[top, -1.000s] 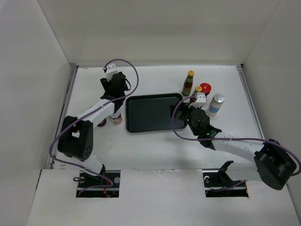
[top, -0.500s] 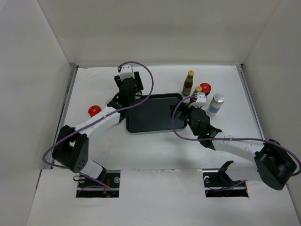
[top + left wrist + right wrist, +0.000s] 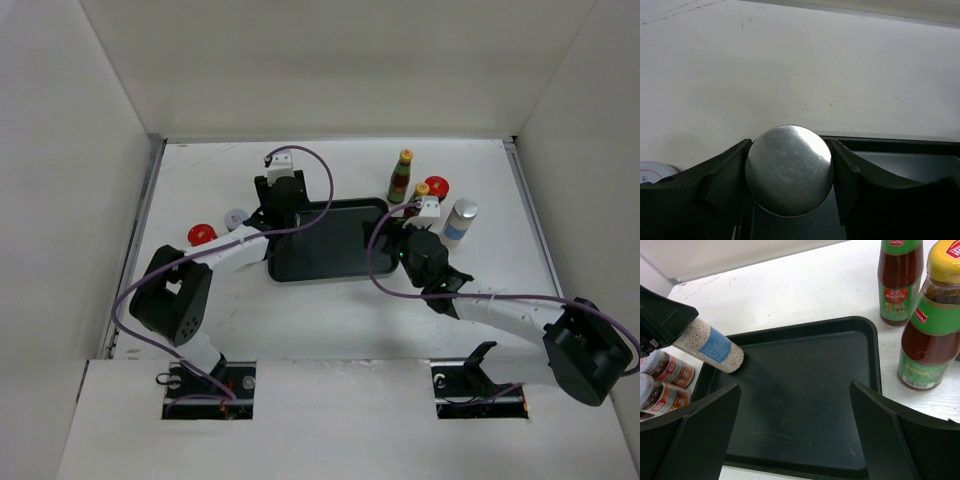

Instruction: Organize the condiment bottles

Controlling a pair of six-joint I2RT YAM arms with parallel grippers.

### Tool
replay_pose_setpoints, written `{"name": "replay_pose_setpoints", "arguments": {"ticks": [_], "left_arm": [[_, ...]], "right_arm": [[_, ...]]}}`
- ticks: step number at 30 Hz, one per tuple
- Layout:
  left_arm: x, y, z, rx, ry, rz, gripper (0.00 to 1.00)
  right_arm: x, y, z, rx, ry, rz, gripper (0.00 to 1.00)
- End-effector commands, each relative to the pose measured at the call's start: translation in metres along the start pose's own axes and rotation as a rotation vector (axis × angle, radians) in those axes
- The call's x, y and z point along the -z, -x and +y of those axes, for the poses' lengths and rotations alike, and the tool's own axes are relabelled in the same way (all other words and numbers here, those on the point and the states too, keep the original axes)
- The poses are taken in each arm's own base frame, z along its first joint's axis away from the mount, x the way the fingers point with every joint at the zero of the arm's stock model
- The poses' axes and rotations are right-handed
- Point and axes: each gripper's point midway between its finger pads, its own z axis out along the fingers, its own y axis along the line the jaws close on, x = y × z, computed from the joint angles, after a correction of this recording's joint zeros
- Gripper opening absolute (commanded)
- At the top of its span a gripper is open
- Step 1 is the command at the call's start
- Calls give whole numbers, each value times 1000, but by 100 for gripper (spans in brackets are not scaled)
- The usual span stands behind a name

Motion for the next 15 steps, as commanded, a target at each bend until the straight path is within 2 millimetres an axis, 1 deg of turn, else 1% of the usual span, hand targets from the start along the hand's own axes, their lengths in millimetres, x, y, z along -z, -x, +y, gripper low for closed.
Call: {"name": "replay_pose_setpoints", "arguments": {"ticks": [1, 4, 6, 8, 9, 12, 14, 15], "left_arm": [[5, 38, -3, 53, 19, -130, 47], [6, 32, -1, 37, 31, -123, 59], [8, 28, -1, 37, 30, -118, 71], [10, 30, 0, 50, 27, -125, 83], [12, 34, -1, 57, 23, -133, 86], [26, 50, -5, 75, -6, -164, 92], [36, 59, -3, 99, -21, -183, 92], [41, 63, 2, 107, -19, -191, 92]], "right_arm": [[-1, 20, 7, -40, 16, -59, 97], [-1, 20, 7, -40, 17, -60, 98], [-2, 20, 6, -39, 14, -58, 99], [-1, 21, 7, -40, 17, -63, 100], [-1, 20, 7, -41, 17, -61, 100], [-2, 19, 7, -40, 15, -56, 100], [-1, 20, 8, -38, 19, -60, 100], [-1, 21, 7, -43, 17, -63, 100]]}}
